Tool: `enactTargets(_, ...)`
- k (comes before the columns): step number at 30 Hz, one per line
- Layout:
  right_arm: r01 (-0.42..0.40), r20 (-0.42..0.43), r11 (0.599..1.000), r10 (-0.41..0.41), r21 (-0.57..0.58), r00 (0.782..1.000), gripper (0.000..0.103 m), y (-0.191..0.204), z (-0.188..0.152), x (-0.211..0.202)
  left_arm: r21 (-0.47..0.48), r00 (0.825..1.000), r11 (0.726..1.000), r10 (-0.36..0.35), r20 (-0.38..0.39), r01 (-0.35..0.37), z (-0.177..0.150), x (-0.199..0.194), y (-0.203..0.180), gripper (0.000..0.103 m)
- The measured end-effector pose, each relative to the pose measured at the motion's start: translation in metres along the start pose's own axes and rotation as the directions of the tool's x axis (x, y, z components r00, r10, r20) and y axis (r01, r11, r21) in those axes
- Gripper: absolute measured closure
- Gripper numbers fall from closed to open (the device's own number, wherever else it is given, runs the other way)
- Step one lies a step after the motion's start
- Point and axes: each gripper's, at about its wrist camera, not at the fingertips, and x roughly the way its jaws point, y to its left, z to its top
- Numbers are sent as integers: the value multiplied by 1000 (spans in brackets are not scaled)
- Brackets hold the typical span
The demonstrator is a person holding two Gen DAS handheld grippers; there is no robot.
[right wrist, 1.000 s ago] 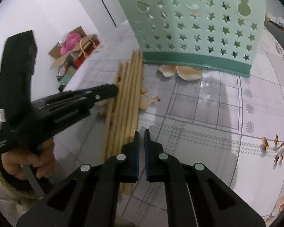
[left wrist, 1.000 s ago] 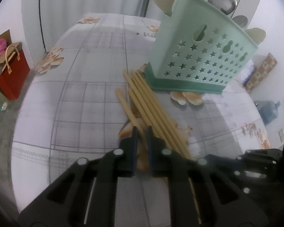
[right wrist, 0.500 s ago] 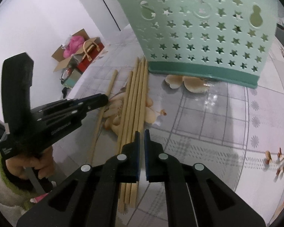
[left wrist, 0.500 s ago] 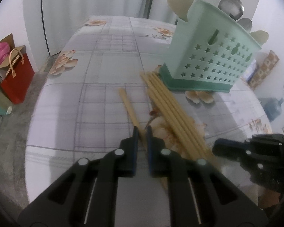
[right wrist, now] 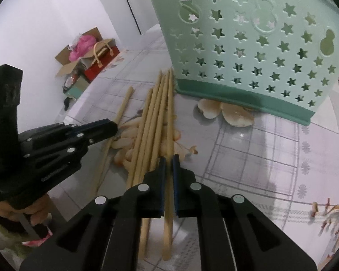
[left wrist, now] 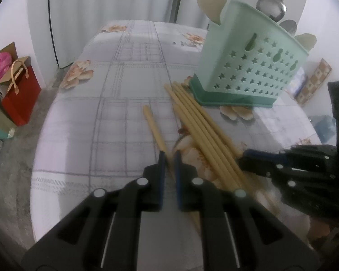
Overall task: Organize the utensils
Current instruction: 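Pull single chopsticks out of the pile with both grippers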
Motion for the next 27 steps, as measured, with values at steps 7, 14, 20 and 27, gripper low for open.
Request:
enactTargets(7,14,-70,1000,-13,9,997,97,-21,-35,-26,-10,997,999,-49,-53,48,-15,-11,-6,94)
enactTargets(14,16,-86,999,-13,36,996,95,-35,-41,-35,-45,994,997,-67,-83,63,-11,-6,-2,90)
enactTargets(20,52,-23,999,-53,-2,998,91,-23,-11,-10,7,998,1000,2,-70,-2,1,4,-7,88)
enactTargets(27,113,3,993,-113,-14,994,97,-16,-10,-8,6,998,1000,24,-53,-24,3,5,-7,97)
